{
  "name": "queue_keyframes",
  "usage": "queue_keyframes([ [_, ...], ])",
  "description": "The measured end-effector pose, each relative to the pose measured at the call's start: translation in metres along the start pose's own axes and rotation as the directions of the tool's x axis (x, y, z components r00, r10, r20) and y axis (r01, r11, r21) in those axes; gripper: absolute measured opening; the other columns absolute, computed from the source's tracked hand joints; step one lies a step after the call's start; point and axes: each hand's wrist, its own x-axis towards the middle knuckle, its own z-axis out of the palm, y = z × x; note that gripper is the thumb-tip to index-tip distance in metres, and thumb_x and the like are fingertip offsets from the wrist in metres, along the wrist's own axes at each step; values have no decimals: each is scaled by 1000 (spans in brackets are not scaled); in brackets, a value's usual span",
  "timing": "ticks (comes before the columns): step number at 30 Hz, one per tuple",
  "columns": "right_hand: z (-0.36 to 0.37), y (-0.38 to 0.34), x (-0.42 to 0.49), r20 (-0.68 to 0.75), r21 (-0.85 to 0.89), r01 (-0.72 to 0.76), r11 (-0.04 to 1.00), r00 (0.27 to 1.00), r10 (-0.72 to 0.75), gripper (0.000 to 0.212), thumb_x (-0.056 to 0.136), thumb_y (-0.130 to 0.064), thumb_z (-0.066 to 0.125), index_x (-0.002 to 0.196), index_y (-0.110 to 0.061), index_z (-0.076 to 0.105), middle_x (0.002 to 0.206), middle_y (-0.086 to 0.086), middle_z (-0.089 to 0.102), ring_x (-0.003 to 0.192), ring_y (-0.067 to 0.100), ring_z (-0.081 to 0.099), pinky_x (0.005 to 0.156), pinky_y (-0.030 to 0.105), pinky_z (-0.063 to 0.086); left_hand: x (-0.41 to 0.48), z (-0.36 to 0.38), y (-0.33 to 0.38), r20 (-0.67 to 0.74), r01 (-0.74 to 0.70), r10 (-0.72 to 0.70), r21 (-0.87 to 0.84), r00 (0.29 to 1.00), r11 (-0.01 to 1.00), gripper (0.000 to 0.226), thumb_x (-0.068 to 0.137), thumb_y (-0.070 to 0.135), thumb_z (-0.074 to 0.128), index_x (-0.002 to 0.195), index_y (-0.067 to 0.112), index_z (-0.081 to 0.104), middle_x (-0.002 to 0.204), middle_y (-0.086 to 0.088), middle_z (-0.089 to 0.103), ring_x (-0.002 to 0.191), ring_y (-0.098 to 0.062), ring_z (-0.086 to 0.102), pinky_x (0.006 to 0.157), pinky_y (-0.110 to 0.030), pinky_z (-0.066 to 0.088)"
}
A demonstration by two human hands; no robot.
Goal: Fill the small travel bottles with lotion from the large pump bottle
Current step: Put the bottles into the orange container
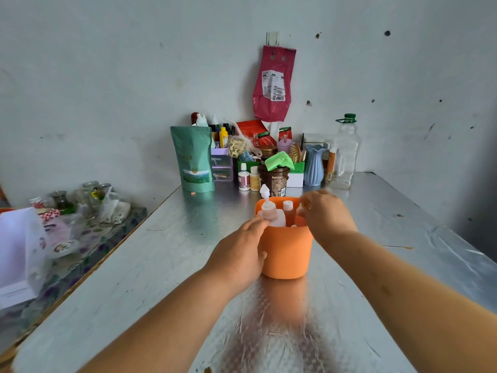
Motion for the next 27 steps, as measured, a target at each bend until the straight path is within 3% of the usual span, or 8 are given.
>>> queue_keyframes([
  [3,-4,1,4,-14,-7,-3,1000,1000,3,24,94,-13,54,117,-10,62,117,12,57,101,29,58,77,32,45,1,1,1,-6,-1,1,6,1000,1000,64,95,24,56,150,33,24,160,11,20,138,-15,40,107,-28,37],
  [8,-6,-2,5,-21,-200,3,980,1000,-8,27,95,-15,51,119,-18,62,121,6,60,117,26,47,80,35,46,1,2,2,-7,9,-9,14,1000,1000,67,95,25,57,151,34,22,159,11,22,136,-16,42,107,-29,38],
  [12,2,-3,2,70,-204,-3,979,997,18,41,97,-10,37,135,-21,48,132,7,55,124,28,40,90,38,44,2,2,1,7,13,-13,18,1000,1000,67,95,26,57,151,35,21,160,11,20,137,-17,41,107,-30,39],
  [15,7,-2,0,194,-137,-103,985,973,128,54,100,-13,31,151,-27,19,145,8,42,136,33,26,102,46,38,2,1,1,28,6,-7,24,1000,1000,72,94,25,58,151,37,17,160,10,20,134,-19,45,105,-32,42],
  [17,8,-1,1,237,-70,-150,986,958,162,52,103,-24,28,152,-31,12,149,7,36,138,35,24,106,48,33,2,1,2,39,9,-10,29,999,1000,73,94,25,58,152,36,15,161,9,18,133,-21,45,105,-34,43],
  [21,6,1,-7,200,54,-161,985,969,147,54,104,-34,27,154,-27,9,154,9,28,139,37,25,110,48,28,0,0,3,58,17,-17,11,998,1000,76,93,23,58,152,40,12,162,13,10,134,-21,45,104,-34,43],
  [27,-3,6,-18,70,173,-162,972,986,152,54,101,-41,37,149,-19,28,149,10,33,137,31,31,109,43,30,-1,1,9,85,48,-52,40,995,998,81,94,25,57,153,39,3,163,13,2,134,-21,45,102,-33,45],
])
